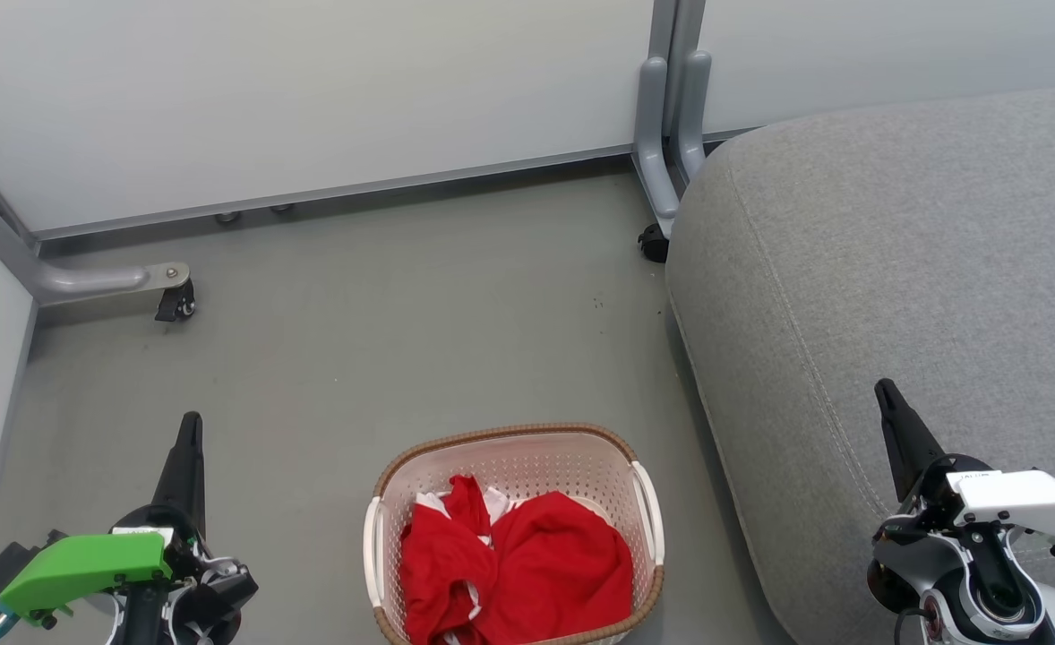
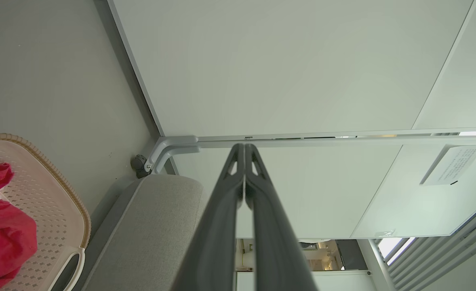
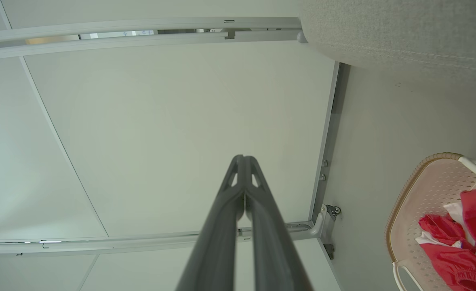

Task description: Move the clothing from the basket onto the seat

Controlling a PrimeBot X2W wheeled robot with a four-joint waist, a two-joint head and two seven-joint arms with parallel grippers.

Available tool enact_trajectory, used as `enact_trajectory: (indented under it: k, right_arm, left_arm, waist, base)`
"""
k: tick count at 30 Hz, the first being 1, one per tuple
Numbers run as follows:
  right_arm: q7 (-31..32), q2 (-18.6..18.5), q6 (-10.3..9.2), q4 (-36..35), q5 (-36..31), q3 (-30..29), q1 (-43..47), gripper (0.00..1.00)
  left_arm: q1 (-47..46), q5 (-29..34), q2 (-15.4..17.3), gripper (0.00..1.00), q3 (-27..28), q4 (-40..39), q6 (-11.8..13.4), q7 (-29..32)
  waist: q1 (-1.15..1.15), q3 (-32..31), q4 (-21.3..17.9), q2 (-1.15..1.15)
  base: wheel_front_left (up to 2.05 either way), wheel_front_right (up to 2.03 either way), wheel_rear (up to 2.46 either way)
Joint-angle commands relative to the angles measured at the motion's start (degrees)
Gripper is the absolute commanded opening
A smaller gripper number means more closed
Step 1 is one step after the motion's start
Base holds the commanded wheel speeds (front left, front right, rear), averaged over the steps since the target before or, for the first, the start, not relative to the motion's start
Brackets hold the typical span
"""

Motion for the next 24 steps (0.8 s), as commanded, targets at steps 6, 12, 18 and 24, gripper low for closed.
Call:
enact_trajectory:
  k: [6, 12, 18, 24]
  right_arm:
    - [0.09, -0.07, 0.02, 0.09, -0.29, 0.03, -0.37, 0.0]
    - [0.09, -0.07, 0.02, 0.09, -0.29, 0.03, -0.37, 0.0]
    - [0.09, -0.07, 0.02, 0.09, -0.29, 0.03, -0.37, 0.0]
    - [0.09, -0.07, 0.02, 0.09, -0.29, 0.03, -0.37, 0.0]
  left_arm:
    - [-0.91, 0.32, 0.05, 0.0, 0.04, 0.03, -0.3, 0.16]
    - [-0.91, 0.32, 0.05, 0.0, 0.04, 0.03, -0.3, 0.16]
    - [-0.91, 0.32, 0.05, 0.0, 0.04, 0.03, -0.3, 0.16]
    - [-0.91, 0.32, 0.05, 0.0, 0.04, 0.03, -0.3, 0.16]
  waist:
    - [0.0, 0.0, 0.0, 0.0]
    - [0.0, 0.0, 0.0, 0.0]
    - [0.0, 0.0, 0.0, 0.0]
    - [0.0, 0.0, 0.0, 0.0]
  base:
    - [0.0, 0.0, 0.0]
    - [0.0, 0.0, 0.0]
    - [0.0, 0.0, 0.0]
    - [0.0, 0.0, 0.0]
